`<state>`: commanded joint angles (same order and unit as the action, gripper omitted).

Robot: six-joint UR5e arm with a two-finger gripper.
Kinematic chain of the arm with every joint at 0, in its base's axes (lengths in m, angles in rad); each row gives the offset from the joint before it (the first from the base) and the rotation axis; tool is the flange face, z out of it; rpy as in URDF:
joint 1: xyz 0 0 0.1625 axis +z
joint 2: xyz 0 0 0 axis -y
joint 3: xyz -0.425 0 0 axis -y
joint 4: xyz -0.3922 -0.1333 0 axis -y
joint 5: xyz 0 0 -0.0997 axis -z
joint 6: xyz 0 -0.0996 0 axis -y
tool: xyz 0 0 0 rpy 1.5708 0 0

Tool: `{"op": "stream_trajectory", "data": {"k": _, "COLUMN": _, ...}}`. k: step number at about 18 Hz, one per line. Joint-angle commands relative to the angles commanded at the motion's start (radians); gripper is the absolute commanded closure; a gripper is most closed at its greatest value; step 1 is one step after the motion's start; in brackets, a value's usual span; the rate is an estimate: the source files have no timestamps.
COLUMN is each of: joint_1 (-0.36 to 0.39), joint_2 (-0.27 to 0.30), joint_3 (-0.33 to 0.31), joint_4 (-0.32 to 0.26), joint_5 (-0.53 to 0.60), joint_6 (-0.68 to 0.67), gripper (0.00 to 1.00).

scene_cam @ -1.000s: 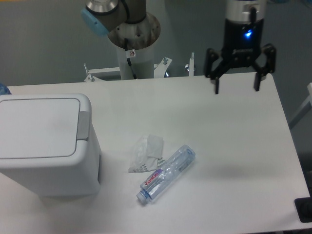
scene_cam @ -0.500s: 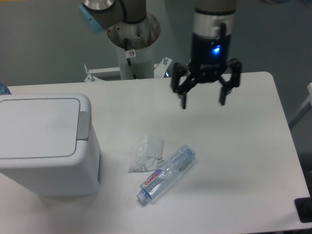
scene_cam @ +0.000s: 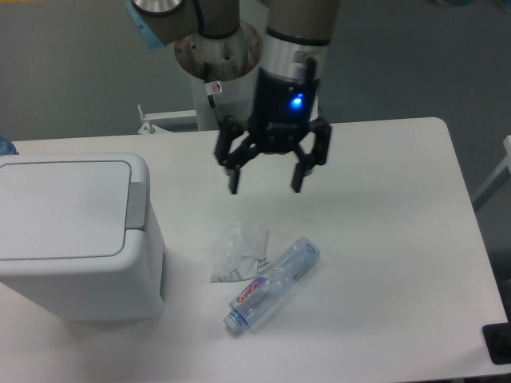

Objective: Open the trash can
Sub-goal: 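Move the open gripper toward the white trash bin's lid edge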

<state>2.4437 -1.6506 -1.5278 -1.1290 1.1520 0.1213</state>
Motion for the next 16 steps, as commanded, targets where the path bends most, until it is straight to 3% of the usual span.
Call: {"op": "stream_trajectory", "data": {"k": 16, "joint_1": -0.137, "joint_2": -0.025, "joint_3": -0.048, "joint_4": 0.038, "joint_5": 0.005, "joint_6": -0.002, "gripper": 0.0}}
